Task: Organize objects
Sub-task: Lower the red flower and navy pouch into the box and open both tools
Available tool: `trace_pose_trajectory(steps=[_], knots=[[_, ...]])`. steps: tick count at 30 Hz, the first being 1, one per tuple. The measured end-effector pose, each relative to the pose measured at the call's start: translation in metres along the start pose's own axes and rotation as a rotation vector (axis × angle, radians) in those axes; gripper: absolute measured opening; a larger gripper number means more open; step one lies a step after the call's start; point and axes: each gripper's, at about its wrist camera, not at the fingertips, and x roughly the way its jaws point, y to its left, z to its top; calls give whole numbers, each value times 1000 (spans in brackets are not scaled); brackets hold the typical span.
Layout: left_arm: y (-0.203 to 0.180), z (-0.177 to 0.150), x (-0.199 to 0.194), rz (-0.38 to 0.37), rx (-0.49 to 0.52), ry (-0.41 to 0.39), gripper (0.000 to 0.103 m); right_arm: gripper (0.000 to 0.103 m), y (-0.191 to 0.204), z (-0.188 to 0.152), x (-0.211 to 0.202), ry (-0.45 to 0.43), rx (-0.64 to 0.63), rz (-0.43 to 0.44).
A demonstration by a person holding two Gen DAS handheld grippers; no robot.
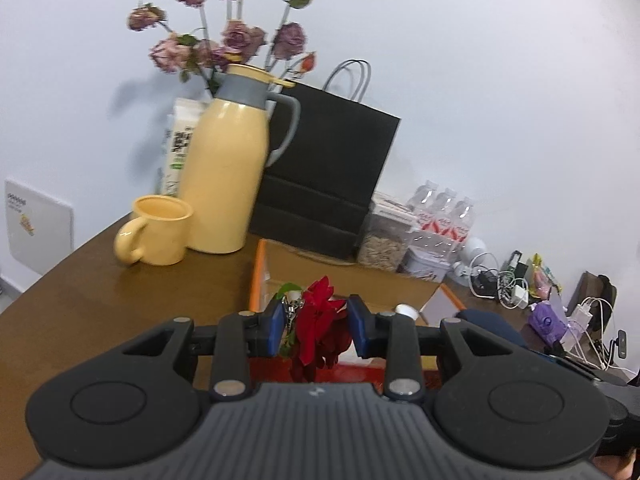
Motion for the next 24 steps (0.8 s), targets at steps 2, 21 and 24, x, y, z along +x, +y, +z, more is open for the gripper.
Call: trace_pose_trajectory(steps=[2,21,24], knots=[[-8,4,12,-11,6,-3,33,64,0,7,10,-3,-11,-2],[-42,6,160,114,104,95,103,101,-15,29,146,112,-14,-35],[-38,4,164,134,90,110,103,103,-20,28,148,119,-11,-50]])
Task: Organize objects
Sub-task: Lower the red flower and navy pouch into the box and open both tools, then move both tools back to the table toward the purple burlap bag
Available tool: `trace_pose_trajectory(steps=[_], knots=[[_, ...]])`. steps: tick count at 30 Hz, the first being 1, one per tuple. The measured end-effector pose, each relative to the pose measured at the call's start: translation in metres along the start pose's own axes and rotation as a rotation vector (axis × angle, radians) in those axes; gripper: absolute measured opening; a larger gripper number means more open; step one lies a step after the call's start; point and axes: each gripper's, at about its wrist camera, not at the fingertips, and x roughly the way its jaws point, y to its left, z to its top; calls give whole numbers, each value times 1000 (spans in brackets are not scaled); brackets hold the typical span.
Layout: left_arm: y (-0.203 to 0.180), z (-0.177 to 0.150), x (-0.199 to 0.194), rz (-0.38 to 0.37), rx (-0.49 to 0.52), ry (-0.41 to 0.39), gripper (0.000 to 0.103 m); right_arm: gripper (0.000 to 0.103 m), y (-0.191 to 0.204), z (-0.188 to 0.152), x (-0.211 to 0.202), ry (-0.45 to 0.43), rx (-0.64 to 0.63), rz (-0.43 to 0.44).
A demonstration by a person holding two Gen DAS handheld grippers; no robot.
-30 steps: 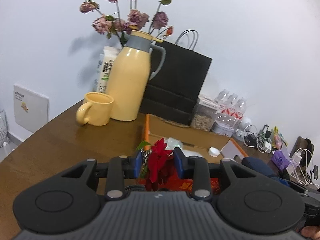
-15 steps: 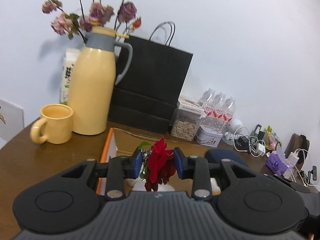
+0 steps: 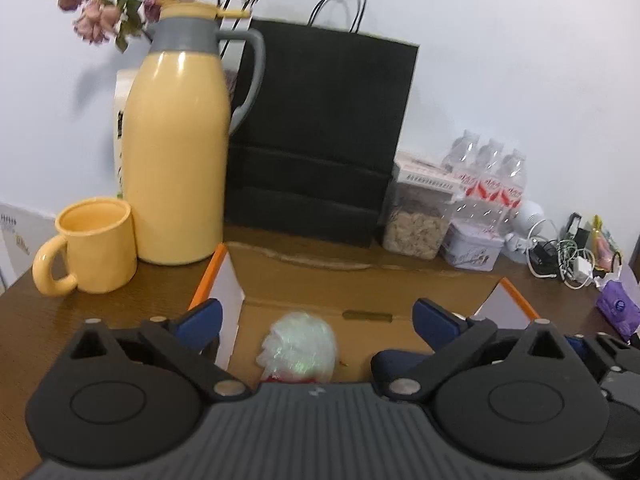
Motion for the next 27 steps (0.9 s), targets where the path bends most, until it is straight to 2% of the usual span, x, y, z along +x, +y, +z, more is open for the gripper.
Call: trace_pose_trajectory(steps=[6,10,19,27], knots=[[4,4,-12,2,-17,-15,103,103,-1,1,-4,9,-1,-17],[6,5,-30,-3,-9,-24,103,103,4,2,-20,-4,-23,-20],[11,1,-89,-1,25,-35,103,103,15,-7,-82,-16,-116,-23],[22,-23,-139,-1,43,-18,103,103,16,-32,-142,-18,-157,-26]])
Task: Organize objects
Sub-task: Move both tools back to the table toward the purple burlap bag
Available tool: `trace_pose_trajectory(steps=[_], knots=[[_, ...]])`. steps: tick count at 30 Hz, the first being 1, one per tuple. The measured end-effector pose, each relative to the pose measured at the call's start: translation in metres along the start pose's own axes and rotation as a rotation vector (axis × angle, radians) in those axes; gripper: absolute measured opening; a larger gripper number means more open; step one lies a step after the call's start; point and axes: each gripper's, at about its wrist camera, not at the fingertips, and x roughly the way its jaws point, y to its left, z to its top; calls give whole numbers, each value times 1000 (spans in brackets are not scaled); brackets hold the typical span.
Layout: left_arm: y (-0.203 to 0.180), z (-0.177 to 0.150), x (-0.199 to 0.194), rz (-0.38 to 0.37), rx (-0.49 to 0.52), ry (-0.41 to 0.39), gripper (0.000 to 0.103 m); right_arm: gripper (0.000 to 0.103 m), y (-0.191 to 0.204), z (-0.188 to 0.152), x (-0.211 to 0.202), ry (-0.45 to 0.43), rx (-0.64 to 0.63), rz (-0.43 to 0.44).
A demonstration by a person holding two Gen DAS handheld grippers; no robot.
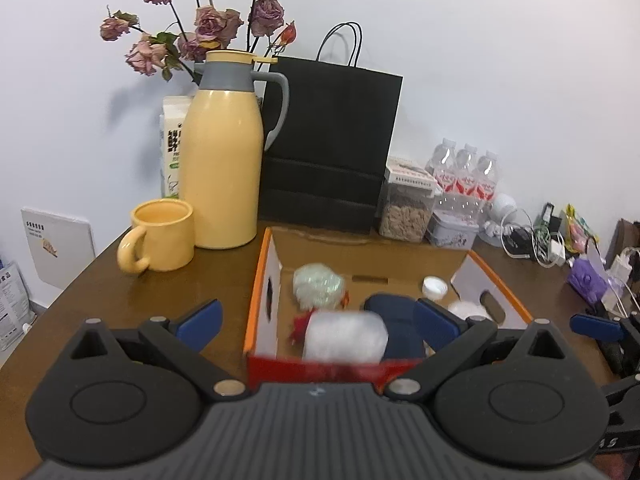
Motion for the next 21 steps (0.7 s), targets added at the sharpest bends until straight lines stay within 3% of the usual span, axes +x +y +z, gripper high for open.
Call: trace_pose_trajectory(steps=[10,21], knots=[[18,-44,-38,15,3,62,103,103,11,-42,-49,49,-13,8],[29,-91,-61,27,1,109,103,103,14,-84,-65,127,38,11]])
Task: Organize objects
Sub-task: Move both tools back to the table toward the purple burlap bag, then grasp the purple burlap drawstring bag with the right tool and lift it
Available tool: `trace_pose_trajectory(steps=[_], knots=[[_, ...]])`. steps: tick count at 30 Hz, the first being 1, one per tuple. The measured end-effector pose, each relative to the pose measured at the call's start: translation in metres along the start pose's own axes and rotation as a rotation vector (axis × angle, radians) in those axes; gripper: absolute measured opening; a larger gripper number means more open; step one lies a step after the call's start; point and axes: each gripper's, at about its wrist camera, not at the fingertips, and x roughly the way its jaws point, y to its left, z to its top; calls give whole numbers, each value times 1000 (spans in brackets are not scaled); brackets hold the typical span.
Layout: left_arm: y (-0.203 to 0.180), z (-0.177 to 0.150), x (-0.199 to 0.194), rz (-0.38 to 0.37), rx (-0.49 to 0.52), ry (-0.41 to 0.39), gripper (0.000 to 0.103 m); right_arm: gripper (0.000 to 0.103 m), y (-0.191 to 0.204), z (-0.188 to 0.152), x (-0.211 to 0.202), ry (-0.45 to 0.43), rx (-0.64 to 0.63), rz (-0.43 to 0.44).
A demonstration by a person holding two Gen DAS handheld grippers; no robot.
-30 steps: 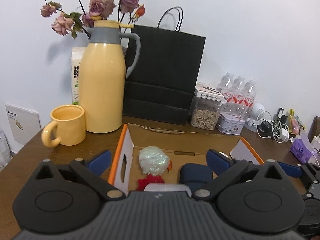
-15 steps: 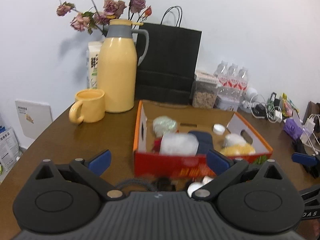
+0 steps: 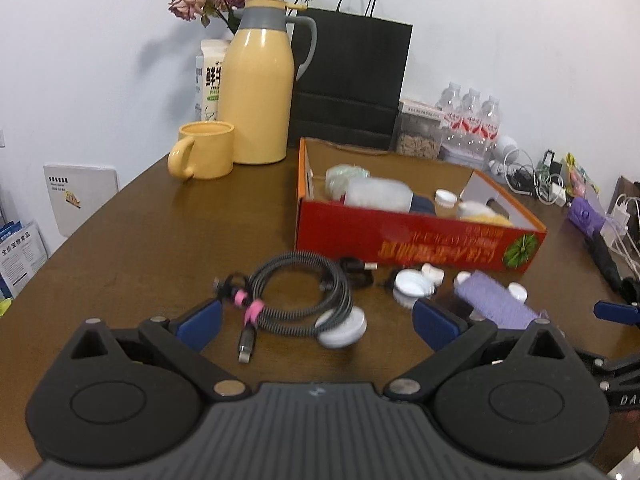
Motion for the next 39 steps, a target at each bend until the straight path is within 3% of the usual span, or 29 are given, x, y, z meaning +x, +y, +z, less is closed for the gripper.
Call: trace_pose_trajectory(steps=[8,16,20,23,24,27,28,32,39], knots=[[5,-7,-2,0,-16,4,103,103,-11,10,37,81,-30,69],[17,-11,-9,19,-44,2,103,102,-24,16,83,127,93,151],[24,-12,-13,25,-67,-7,103,87,-32,10,82,105,164,195],[25,-13,-13,24,-71,-6,103,63,-37,7,77,84,199,227],[25,-13,-13,24,-71,-3,103,60,-38,6,76,77,206,236],[23,-14,-12,18,-66,5,103,52,-36,3,70,50,200,225],[23,-15,-12,16,-63,7,103,42,-35,3,67,39,194,215],[20,-17,-9,11,-60,15,103,25,-32,2,57,-7,187,188],[13,-20,-7,-1,-51,24,103,15,-25,0,33,-136,150,94]])
